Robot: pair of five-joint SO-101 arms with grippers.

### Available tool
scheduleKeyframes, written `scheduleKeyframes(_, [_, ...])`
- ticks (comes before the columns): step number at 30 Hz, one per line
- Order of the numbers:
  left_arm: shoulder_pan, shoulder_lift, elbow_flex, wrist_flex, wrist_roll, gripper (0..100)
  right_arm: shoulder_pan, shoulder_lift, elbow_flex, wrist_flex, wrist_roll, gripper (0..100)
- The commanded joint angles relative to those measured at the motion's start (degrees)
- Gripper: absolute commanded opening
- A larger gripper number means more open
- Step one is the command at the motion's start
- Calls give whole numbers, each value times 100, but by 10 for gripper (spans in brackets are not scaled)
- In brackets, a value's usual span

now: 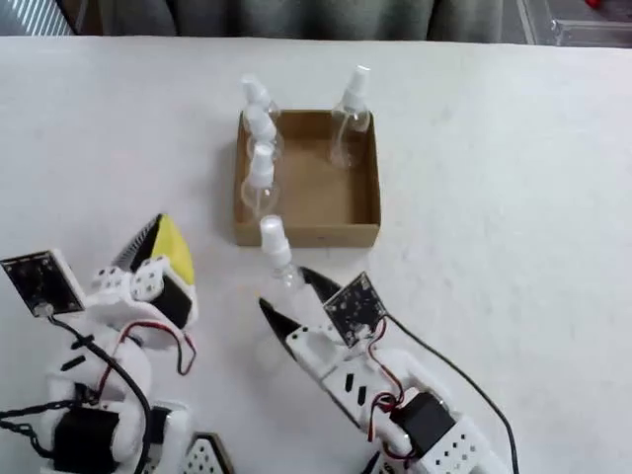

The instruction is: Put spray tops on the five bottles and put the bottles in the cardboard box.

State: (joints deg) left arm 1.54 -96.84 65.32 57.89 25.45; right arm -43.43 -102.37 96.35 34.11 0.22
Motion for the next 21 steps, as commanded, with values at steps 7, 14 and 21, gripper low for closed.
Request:
scheduleKeyframes(7, [-207, 57, 316, 360, -615, 21, 110, -92, 53, -1314, 1609, 16])
scheduleKeyframes(14, [-207, 57, 993, -360, -185, 21, 84, -92, 53, -2387, 1987, 16])
scheduleKeyframes(21, [-207, 57, 1037, -413, -185, 21, 84, -119, 53, -3046, 1389, 15])
